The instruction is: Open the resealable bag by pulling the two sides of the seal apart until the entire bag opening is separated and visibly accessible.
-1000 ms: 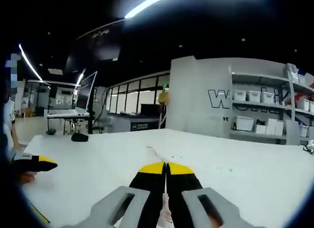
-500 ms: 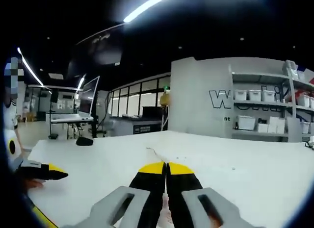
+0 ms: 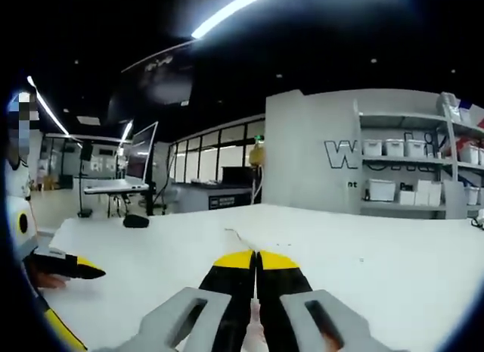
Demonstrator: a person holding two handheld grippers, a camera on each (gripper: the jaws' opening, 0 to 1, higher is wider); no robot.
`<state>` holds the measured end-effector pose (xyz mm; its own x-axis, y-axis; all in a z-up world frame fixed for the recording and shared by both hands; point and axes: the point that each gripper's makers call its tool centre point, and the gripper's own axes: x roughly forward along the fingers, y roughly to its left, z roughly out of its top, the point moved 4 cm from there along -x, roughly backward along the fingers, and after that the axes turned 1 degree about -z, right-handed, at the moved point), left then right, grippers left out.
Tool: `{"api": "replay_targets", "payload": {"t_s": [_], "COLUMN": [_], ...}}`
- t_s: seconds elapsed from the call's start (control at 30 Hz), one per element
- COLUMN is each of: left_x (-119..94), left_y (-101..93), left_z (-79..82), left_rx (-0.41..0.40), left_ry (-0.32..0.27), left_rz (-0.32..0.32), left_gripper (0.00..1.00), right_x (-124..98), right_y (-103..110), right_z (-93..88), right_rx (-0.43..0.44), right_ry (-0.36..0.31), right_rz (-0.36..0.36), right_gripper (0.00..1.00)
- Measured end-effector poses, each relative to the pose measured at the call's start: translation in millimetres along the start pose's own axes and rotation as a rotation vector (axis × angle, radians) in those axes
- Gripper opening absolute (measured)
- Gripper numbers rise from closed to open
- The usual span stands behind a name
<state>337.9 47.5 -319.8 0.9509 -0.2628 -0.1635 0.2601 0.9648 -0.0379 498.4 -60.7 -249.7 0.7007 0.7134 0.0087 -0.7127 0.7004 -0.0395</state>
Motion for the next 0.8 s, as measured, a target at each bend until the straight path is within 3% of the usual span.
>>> {"api": "replay_targets", "payload": {"t_s": [0.8], "left_x": [-11.7], "left_y": [-2.9], "left_z": [-3.4], "left_rx": [-0.019], "left_ry": [0.013], "left_rz": [0.006], "left_gripper": [0.87], "right_x": [-26.9], "right_y": [20.6], "right_z": [-2.5], "right_rx": [0.052], "right_ry": [-0.017], "right_rz": [0.032], "right_gripper": [0.0]}}
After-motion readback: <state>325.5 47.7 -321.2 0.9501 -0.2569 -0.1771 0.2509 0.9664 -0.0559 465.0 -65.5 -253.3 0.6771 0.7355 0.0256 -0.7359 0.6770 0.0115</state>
